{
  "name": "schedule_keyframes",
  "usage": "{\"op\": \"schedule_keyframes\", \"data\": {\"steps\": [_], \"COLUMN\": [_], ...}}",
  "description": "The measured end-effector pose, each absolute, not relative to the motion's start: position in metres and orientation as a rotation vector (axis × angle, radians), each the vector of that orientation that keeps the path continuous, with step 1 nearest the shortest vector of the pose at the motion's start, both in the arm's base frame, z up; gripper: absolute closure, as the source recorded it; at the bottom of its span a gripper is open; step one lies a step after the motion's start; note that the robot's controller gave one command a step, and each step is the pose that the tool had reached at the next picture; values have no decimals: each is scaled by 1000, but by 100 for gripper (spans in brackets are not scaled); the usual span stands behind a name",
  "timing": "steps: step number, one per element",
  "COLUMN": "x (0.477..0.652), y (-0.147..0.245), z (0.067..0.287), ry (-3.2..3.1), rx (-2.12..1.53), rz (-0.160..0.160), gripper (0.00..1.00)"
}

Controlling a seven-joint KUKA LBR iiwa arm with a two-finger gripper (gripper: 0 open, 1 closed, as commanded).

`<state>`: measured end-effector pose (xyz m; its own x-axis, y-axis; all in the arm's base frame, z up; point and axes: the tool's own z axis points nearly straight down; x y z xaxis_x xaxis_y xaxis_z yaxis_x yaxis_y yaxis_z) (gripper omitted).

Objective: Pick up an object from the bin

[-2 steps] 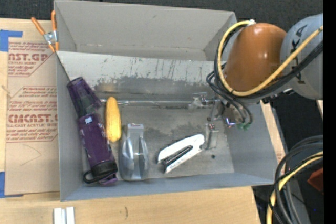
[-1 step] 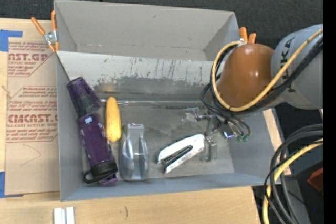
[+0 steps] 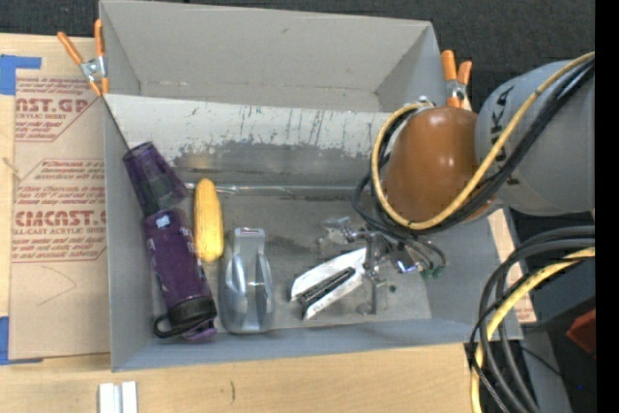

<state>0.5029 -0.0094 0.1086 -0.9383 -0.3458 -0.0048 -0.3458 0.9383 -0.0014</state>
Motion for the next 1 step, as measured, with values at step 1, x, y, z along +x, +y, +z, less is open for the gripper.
{"op": "schedule_keyframes", "data": {"steps": [1], "x": [499], "y": [0], "z": [89], "ry": [3120], "rx": [-367], "rz": [3], "gripper": [0]}}
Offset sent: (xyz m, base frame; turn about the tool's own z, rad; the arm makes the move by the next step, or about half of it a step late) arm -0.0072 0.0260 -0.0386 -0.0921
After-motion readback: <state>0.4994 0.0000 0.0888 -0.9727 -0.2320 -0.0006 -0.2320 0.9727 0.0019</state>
